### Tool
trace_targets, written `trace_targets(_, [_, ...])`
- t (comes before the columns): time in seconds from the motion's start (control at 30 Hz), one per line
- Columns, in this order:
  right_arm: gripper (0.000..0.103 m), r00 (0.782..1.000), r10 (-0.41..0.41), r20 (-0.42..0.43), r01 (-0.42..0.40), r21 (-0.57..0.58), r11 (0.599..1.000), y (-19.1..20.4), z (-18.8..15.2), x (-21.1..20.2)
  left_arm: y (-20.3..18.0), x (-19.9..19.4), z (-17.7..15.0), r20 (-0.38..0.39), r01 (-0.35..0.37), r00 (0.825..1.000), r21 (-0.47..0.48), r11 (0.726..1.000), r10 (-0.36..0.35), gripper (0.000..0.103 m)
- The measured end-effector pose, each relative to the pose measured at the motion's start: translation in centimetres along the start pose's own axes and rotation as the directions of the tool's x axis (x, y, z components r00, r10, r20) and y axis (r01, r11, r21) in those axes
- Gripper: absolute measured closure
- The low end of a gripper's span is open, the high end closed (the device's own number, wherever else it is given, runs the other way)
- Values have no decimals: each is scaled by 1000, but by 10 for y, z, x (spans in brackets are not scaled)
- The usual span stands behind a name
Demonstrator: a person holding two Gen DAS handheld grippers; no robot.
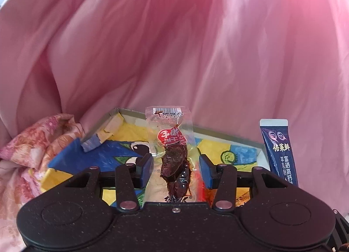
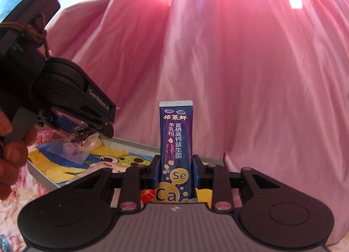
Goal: Organize snacks
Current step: 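Carry the jerky stick and blue stick over the grey tray with both tools, then open both tools to drop the jerky and blue stick into the tray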
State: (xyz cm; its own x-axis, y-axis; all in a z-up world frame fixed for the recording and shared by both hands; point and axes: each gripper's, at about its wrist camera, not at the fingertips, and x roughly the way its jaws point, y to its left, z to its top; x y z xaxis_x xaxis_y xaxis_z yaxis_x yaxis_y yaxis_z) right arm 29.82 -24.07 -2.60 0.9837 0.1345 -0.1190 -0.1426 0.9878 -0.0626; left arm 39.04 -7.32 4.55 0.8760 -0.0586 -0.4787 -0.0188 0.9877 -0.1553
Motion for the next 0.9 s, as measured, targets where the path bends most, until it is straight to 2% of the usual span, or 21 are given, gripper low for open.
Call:
trace_targets(0.3, [70, 995, 54, -81, -51, 37, 998, -2, -11, 26, -2, 30, -12, -65, -31, 997, 21, 999, 32, 55])
trace_targets(0.63, [67, 987, 81, -139, -74, 56, 996, -3, -11, 46, 0, 38, -19, -106, -39, 994, 17, 999, 41, 56])
trace_targets(0.7, [66, 985, 87, -152, -79, 56, 995, -2, -12, 48, -1, 38, -19, -111, -41, 993, 19, 999, 43, 47])
trace_targets(0.9, [61, 987, 88, -136, -81, 63, 995, -6, -13, 43, -1, 30, -18, -107, -43, 993, 33, 999, 46, 35])
